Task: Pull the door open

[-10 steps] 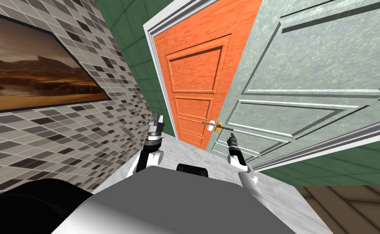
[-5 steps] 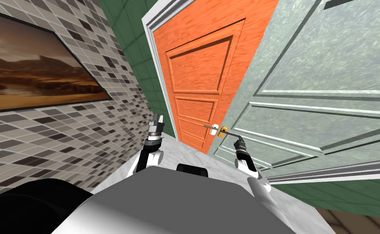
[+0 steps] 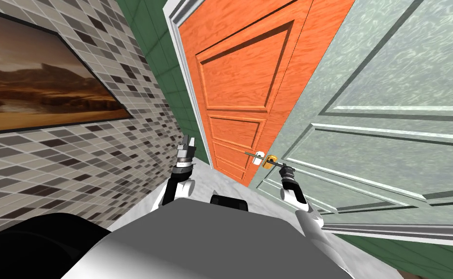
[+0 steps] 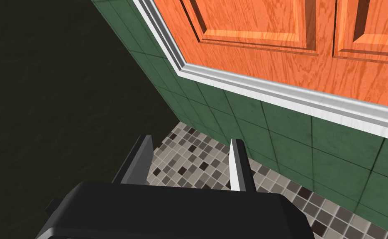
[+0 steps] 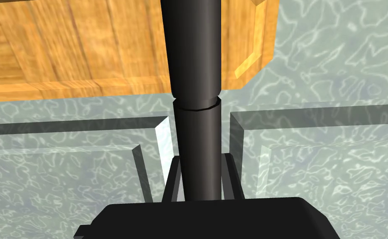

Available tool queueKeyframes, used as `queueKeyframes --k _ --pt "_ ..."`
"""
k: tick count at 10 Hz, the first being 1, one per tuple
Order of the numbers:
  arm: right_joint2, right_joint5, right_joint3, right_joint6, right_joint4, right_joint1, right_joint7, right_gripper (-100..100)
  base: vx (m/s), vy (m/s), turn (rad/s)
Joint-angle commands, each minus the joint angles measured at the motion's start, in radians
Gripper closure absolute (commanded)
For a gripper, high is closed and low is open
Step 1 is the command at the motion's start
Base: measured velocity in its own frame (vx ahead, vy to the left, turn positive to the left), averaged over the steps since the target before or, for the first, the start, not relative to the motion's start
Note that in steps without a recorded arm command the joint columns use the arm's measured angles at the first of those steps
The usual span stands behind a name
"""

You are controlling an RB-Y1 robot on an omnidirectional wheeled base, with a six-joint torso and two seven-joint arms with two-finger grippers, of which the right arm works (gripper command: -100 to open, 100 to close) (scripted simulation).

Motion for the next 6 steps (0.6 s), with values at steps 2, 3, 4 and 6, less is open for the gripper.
queueKeyframes --k 2,3,4,6 --pt "0.003 0.001 0.002 0.003 0.003 0.004 0.001 100 -0.024 0.004 0.007" --pt "0.003 0.001 0.002 0.003 0.003 0.004 0.001 100 -0.011 0.004 -0.002" --pt "0.003 0.001 0.002 0.003 0.003 0.004 0.001 100 0.0 0.0 0.0" --pt "-0.012 -0.001 0.006 0.001 0.001 0.018 -0.011 100 -0.129 -0.008 0.057"
